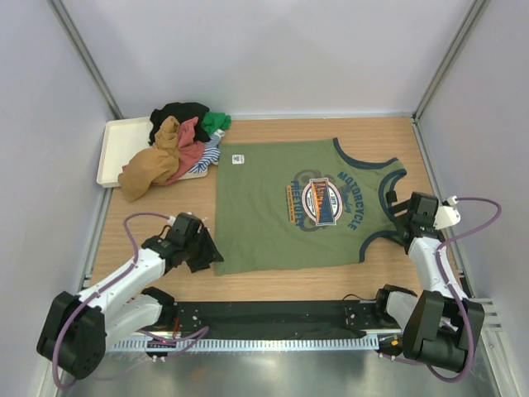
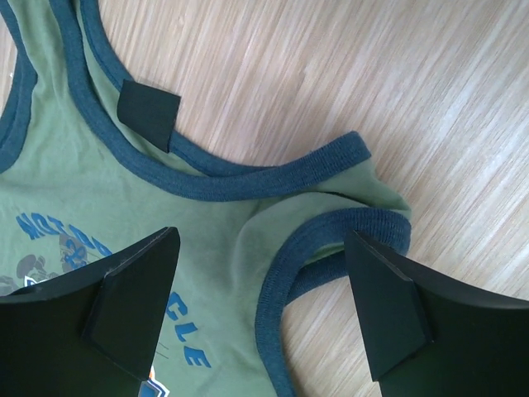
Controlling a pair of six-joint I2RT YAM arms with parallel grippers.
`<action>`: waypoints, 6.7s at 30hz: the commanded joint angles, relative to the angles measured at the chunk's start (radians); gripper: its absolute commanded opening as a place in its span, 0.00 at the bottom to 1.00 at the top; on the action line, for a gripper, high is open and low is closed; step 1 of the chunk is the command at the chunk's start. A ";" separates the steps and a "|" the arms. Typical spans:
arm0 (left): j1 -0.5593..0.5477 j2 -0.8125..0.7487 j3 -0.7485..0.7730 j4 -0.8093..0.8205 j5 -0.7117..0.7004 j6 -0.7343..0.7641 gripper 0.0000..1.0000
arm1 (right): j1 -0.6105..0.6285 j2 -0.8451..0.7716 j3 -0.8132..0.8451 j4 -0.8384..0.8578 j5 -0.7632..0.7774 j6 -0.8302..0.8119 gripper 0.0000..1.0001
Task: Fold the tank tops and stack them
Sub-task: Flatten the tank top out, then fold the tank top
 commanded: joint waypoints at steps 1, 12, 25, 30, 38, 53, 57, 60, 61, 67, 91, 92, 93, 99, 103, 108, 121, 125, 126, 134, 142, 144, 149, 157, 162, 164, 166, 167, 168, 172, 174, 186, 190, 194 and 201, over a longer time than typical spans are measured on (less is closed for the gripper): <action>-0.013 -0.081 -0.034 -0.073 -0.012 -0.073 0.52 | -0.006 -0.020 -0.029 0.072 -0.021 0.015 0.88; -0.069 -0.069 -0.046 -0.084 0.018 -0.116 0.45 | -0.006 0.051 -0.044 0.121 0.013 0.043 0.88; -0.020 -0.052 0.004 -0.050 -0.055 -0.095 0.00 | -0.030 -0.007 -0.145 0.193 -0.037 0.065 0.89; 0.088 -0.049 0.034 -0.067 -0.018 -0.038 0.00 | -0.030 0.037 -0.139 0.171 0.076 0.070 0.90; 0.151 -0.095 0.014 -0.058 -0.014 -0.025 0.00 | -0.043 0.102 -0.065 0.124 0.225 0.063 0.90; 0.171 -0.088 -0.028 0.011 0.024 -0.013 0.00 | -0.044 -0.006 0.030 -0.009 0.362 -0.002 0.92; 0.162 -0.075 -0.040 0.042 0.052 -0.009 0.00 | -0.043 0.052 0.088 -0.133 0.240 0.049 0.92; 0.152 -0.065 -0.043 0.057 0.067 -0.009 0.00 | -0.044 0.117 0.134 -0.224 0.156 0.059 0.90; 0.151 -0.065 -0.042 0.056 0.067 -0.007 0.00 | -0.044 0.127 0.145 -0.245 0.157 0.061 0.90; 0.143 -0.068 -0.037 0.068 0.067 -0.004 0.00 | -0.043 0.088 0.123 -0.287 0.066 0.024 0.90; 0.137 -0.075 -0.019 0.071 0.029 0.031 0.00 | 0.568 -0.116 0.090 -0.576 -0.030 0.113 0.69; 0.135 -0.080 -0.019 0.071 0.035 0.031 0.00 | 0.578 -0.115 0.083 -0.584 -0.042 0.130 0.69; 0.135 -0.081 -0.017 0.071 0.032 0.031 0.00 | 0.588 -0.112 0.077 -0.589 -0.045 0.135 0.69; 0.131 -0.071 -0.003 0.065 0.026 0.036 0.00 | 0.669 -0.101 0.056 -0.629 -0.056 0.157 0.54; 0.129 -0.069 -0.002 0.064 0.024 0.036 0.00 | 0.717 -0.087 0.047 -0.639 -0.067 0.182 0.52; 0.129 -0.072 -0.003 0.060 0.018 0.036 0.00 | 0.750 -0.026 0.027 -0.604 -0.047 0.205 0.56; 0.123 -0.058 0.023 0.033 0.028 0.042 0.00 | 0.753 -0.067 0.117 -0.638 -0.004 0.228 0.01; 0.122 -0.051 0.058 0.016 0.024 0.042 0.00 | 0.753 -0.038 0.131 -0.598 -0.021 0.211 0.02; 0.122 -0.043 0.070 0.007 0.026 0.042 0.00 | 0.755 -0.029 0.143 -0.574 -0.019 0.201 0.02; 0.122 0.032 0.191 -0.035 0.032 0.050 0.00 | 0.724 0.078 0.286 -0.523 0.064 0.098 0.02; 0.125 0.136 0.279 -0.015 -0.011 0.048 0.00 | 0.542 0.201 0.312 -0.364 -0.042 -0.026 0.01; 0.128 0.187 0.317 -0.009 -0.015 0.056 0.00 | 0.508 0.226 0.316 -0.312 -0.094 -0.063 0.01; 0.142 0.280 0.392 0.017 -0.025 0.067 0.00 | 0.468 0.344 0.376 -0.274 -0.097 -0.109 0.01; 0.181 0.399 0.506 0.019 -0.011 0.085 0.00 | 0.433 0.437 0.450 -0.233 -0.093 -0.135 0.02; 0.211 0.448 0.537 0.041 0.026 0.085 0.00 | 0.411 0.497 0.505 -0.224 -0.094 -0.146 0.02; 0.220 0.472 0.554 0.050 0.037 0.085 0.00 | 0.410 0.516 0.530 -0.218 -0.102 -0.149 0.03; 0.227 0.488 0.573 0.054 0.041 0.087 0.00 | 0.405 0.546 0.550 -0.222 -0.100 -0.149 0.03; 0.231 0.504 0.581 0.057 0.041 0.087 0.00 | 0.402 0.555 0.566 -0.221 -0.096 -0.152 0.03; 0.231 0.511 0.589 0.056 0.044 0.088 0.00 | 0.405 0.575 0.574 -0.221 -0.091 -0.152 0.04; 0.237 0.549 0.635 0.054 0.038 0.096 0.00 | 0.399 0.612 0.605 -0.219 -0.085 -0.155 0.04; 0.240 0.572 0.652 0.054 0.034 0.100 0.00 | 0.399 0.632 0.616 -0.216 -0.085 -0.155 0.05; 0.244 0.699 0.770 0.057 0.026 0.110 0.00 | 0.382 0.669 0.657 -0.210 -0.067 -0.161 0.07; 0.249 0.722 0.802 0.059 0.029 0.113 0.00 | 0.379 0.686 0.682 -0.213 -0.070 -0.163 0.08; 0.251 0.758 0.846 0.057 0.041 0.116 0.00 | 0.378 0.710 0.689 -0.207 -0.065 -0.164 0.12; 0.261 0.793 0.890 0.059 0.052 0.133 0.23 | 0.367 0.688 0.662 -0.158 -0.073 -0.183 0.59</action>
